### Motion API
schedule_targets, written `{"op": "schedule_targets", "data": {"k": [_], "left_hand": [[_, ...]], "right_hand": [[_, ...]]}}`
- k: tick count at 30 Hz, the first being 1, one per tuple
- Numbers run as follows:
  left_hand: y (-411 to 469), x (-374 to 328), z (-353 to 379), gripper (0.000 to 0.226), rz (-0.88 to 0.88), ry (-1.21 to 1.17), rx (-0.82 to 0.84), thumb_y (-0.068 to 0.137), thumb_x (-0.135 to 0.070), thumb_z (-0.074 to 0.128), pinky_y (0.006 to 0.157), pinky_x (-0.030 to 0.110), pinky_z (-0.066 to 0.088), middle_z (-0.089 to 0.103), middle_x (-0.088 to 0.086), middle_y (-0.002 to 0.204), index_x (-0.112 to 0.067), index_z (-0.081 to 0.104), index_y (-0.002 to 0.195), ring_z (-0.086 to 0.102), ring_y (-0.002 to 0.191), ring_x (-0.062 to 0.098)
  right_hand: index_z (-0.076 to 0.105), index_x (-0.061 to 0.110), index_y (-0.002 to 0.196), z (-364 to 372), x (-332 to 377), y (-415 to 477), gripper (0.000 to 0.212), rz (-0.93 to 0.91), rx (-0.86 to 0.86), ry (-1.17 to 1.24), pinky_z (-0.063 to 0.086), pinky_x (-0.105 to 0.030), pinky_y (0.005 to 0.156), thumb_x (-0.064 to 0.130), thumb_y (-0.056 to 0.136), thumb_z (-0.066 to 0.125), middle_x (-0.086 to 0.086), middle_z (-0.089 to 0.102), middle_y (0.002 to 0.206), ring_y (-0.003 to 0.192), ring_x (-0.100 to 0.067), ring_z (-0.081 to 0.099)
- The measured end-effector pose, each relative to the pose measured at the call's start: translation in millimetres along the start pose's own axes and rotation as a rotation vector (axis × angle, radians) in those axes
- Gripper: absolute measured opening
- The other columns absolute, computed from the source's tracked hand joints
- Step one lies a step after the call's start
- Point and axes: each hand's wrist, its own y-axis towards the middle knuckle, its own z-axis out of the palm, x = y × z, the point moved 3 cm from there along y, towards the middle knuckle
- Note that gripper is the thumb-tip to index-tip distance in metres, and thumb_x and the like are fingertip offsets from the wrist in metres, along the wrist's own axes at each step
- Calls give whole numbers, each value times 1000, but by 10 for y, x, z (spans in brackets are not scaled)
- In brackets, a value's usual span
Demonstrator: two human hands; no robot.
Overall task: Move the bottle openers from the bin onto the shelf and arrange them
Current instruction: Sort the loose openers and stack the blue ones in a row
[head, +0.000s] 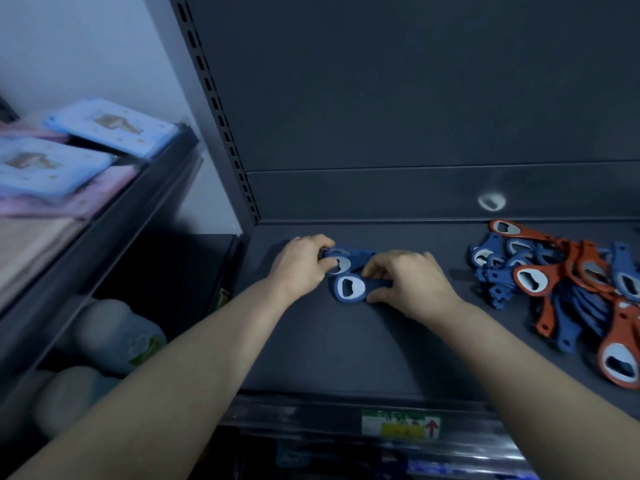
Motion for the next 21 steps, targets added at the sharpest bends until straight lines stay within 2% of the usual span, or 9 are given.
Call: {"op": "schedule_targets", "data": {"k": [2, 5, 8, 11, 16, 19, 21], "left_hand": [[-33, 15, -23, 30, -56, -104, -27, 97, -22, 52, 101, 33, 44, 66, 0, 123, -21, 61, 125, 58, 116, 18], [-115, -6, -60, 34, -74, -115, -41, 99, -17, 44, 104, 31, 42, 62, 0, 129, -20, 57, 130, 55, 121, 18], [-207, -115, -92, 38, -13, -14, -43, 97, -11, 43, 101, 37, 43, 60, 1, 129, -19, 54, 132, 51, 122, 21], [-305, -315, -90, 35, 128, 93, -66, 94, -12, 51, 94, 34, 44, 62, -4, 122, -21, 57, 126, 48, 116, 19], [-374, -938, 219, 33, 435, 210, 196, 92, -32, 59, 94, 30, 40, 61, -8, 123, -27, 59, 125, 45, 116, 16], [-386, -1201, 422, 46, 458, 244, 295, 90, -43, 59, 98, 37, 40, 55, -4, 129, -24, 55, 131, 42, 118, 20], [-381, -1256, 493, 51, 439, 283, 355, 87, -46, 63, 97, 37, 41, 50, -2, 127, -25, 53, 133, 42, 117, 21]], "right_hand": [[64, 34, 105, 3, 76, 104, 31, -21, -55, -17, 36, -33, 87, 33, 75, 73, 11, 63, 104, 104, -14, 57], [65, 35, 109, 60, 177, 254, 31, -23, -1, -49, 35, -34, 88, 28, 79, 71, 6, 60, 110, 110, -18, 54], [66, 34, 108, -4, 110, 168, 32, 13, -36, -24, 38, -34, 88, 31, 77, 73, 5, 58, 108, 111, -18, 51], [67, 28, 105, -149, -179, -134, 27, 119, -136, 26, 45, -33, 82, 23, 79, 72, 3, 59, 103, 104, -20, 56], [71, 19, 101, -314, -645, -577, 29, 213, -258, -18, 50, -40, 76, 1, 82, 58, -6, 66, 98, 96, -31, 62], [72, 19, 100, -403, -722, -739, 28, 214, -343, -54, 51, -40, 72, 2, 84, 56, -5, 66, 98, 94, -31, 62], [70, 21, 104, -406, -720, -806, 23, 233, -323, -49, 51, -36, 73, 12, 85, 60, -2, 66, 102, 97, -27, 62]]}}
